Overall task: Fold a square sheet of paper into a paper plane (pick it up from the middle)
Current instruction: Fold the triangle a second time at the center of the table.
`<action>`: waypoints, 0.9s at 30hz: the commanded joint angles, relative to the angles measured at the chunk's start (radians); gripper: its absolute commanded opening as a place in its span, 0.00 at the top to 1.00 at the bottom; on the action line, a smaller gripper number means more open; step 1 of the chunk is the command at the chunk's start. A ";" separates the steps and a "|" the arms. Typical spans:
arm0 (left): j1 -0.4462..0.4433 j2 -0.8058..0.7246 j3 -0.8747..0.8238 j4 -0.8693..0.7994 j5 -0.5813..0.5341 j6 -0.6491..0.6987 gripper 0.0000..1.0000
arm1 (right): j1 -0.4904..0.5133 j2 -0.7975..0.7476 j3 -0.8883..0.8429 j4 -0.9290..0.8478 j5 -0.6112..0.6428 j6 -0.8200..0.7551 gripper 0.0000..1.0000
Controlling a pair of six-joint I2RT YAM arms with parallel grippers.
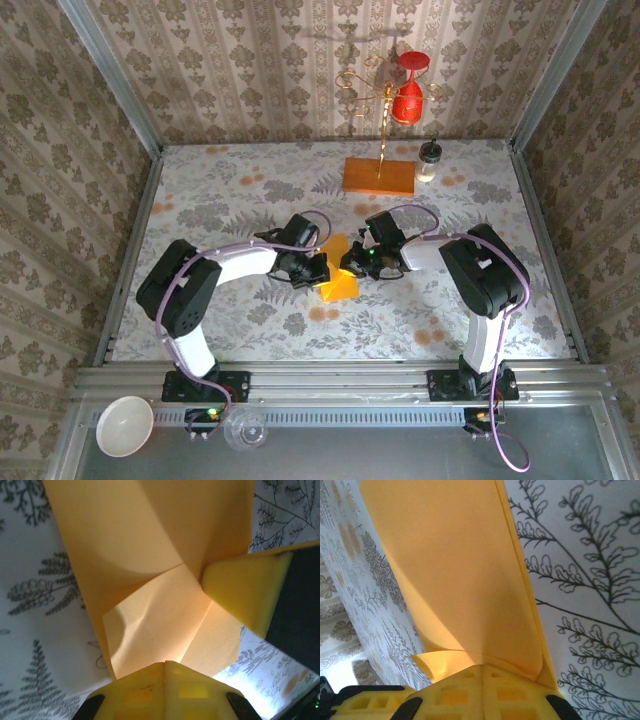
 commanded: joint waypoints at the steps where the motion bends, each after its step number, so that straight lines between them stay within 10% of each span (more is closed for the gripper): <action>1: 0.015 0.034 0.018 -0.006 -0.009 0.003 1.00 | -0.006 0.022 -0.020 -0.108 0.065 -0.002 0.90; 27: 0.025 0.020 0.025 -0.039 -0.012 0.003 1.00 | 0.074 0.020 0.035 -0.130 0.144 -0.040 0.95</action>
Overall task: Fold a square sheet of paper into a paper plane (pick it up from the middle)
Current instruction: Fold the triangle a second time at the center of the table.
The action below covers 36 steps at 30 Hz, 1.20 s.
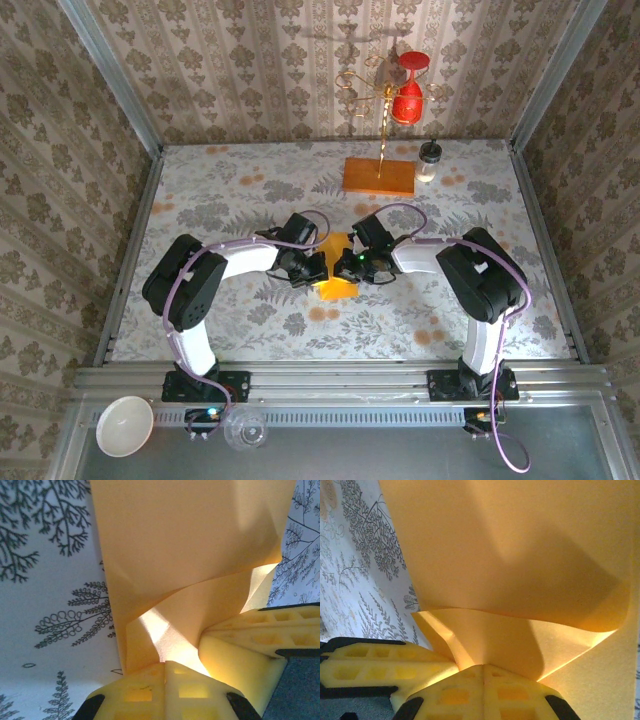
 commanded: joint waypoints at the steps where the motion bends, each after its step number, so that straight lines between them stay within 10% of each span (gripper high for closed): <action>1: -0.002 -0.041 0.007 -0.038 -0.022 -0.002 1.00 | -0.014 0.040 -0.019 -0.017 0.075 0.041 0.95; 36: -0.022 -0.097 -0.274 0.085 -0.065 -0.202 0.99 | -0.126 0.073 -0.050 0.011 0.019 0.038 0.92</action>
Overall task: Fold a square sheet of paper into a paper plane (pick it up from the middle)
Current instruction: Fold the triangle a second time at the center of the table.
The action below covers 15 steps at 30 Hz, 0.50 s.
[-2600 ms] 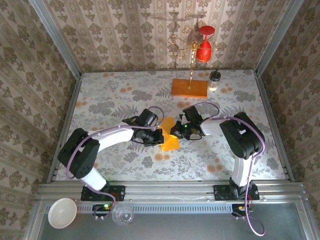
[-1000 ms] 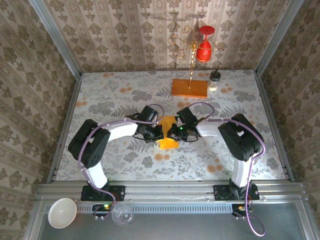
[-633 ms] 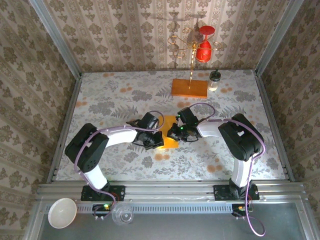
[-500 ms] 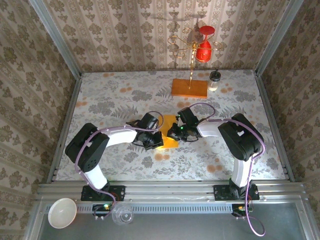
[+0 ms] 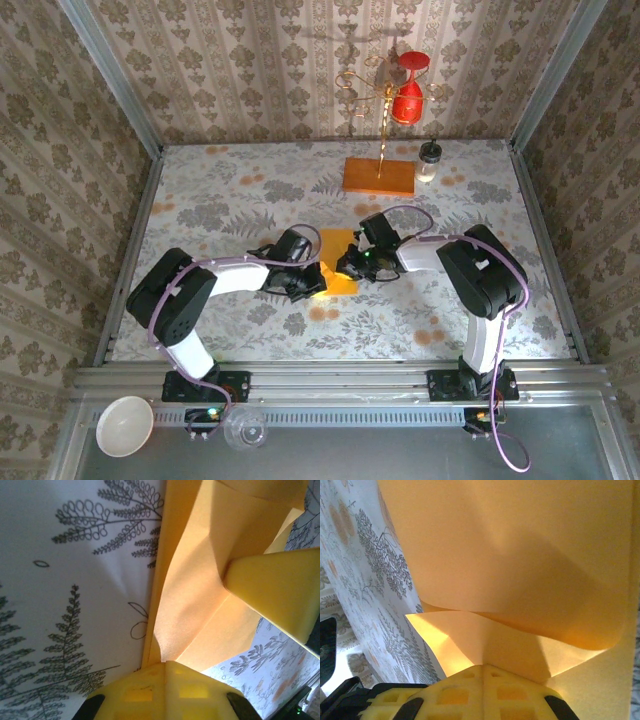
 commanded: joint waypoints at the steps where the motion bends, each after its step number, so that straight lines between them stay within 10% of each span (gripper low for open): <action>1: 0.014 0.020 -0.068 -0.110 -0.056 -0.035 1.00 | -0.079 0.052 -0.016 -0.077 0.086 -0.037 0.92; 15: 0.019 -0.009 0.149 -0.160 0.009 0.049 0.93 | -0.188 -0.074 0.024 -0.155 0.092 -0.097 0.81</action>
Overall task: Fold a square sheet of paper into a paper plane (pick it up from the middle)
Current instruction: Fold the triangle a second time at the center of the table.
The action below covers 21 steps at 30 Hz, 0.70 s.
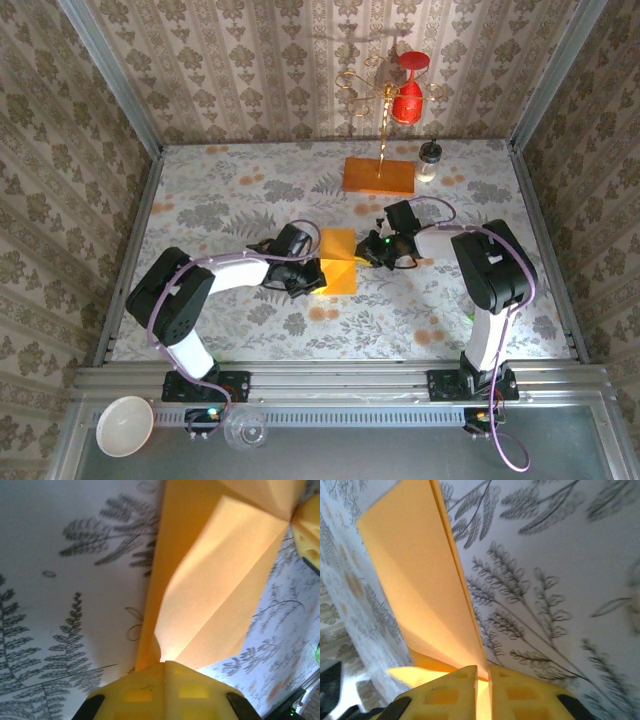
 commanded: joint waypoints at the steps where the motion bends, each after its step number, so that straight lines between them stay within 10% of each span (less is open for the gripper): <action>1: 0.011 -0.011 0.089 -0.073 0.001 0.048 0.90 | -0.021 -0.087 -0.018 -0.068 0.088 -0.018 0.79; 21: 0.108 0.172 0.190 0.044 0.003 0.049 0.75 | 0.114 -0.154 -0.165 0.123 0.063 0.211 0.62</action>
